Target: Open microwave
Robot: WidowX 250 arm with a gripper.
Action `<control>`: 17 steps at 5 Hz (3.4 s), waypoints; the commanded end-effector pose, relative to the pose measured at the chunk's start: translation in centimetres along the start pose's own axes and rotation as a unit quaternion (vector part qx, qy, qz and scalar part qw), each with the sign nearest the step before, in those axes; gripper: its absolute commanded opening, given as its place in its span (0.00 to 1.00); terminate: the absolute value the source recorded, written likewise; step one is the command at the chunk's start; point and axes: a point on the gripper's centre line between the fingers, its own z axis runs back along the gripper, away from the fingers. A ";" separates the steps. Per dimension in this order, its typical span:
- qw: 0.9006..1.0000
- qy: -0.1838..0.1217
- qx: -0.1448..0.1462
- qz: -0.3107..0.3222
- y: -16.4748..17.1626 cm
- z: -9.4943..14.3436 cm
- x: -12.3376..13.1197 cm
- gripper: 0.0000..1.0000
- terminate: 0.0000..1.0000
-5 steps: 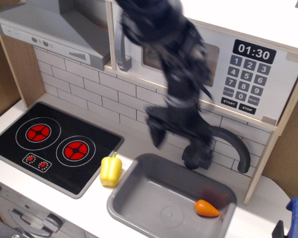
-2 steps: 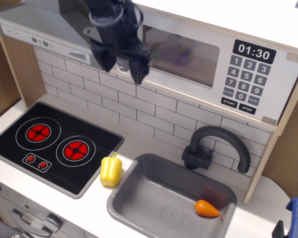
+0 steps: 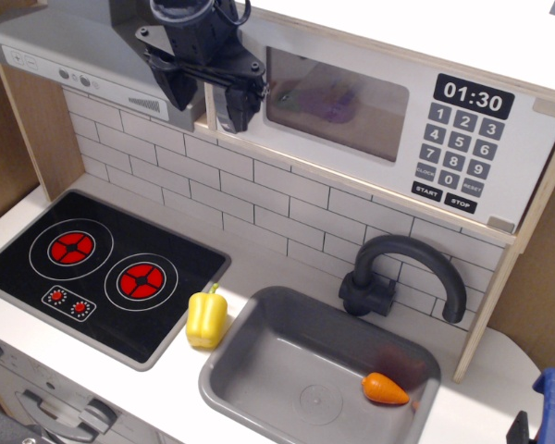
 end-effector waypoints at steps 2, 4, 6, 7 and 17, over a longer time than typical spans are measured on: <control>0.996 -0.071 0.034 0.052 1.3 2.5 3.6 1.00 0.00; 0.996 -0.082 0.025 0.034 1.0 1.9 3.5 0.00 0.00; 0.997 -0.073 0.016 0.000 1.2 2.0 1.7 0.00 0.00; 0.999 -0.043 -0.003 -0.033 1.0 2.4 -1.0 0.00 0.00; 0.996 0.082 -0.026 -0.017 -2.2 0.6 -3.6 1.00 0.00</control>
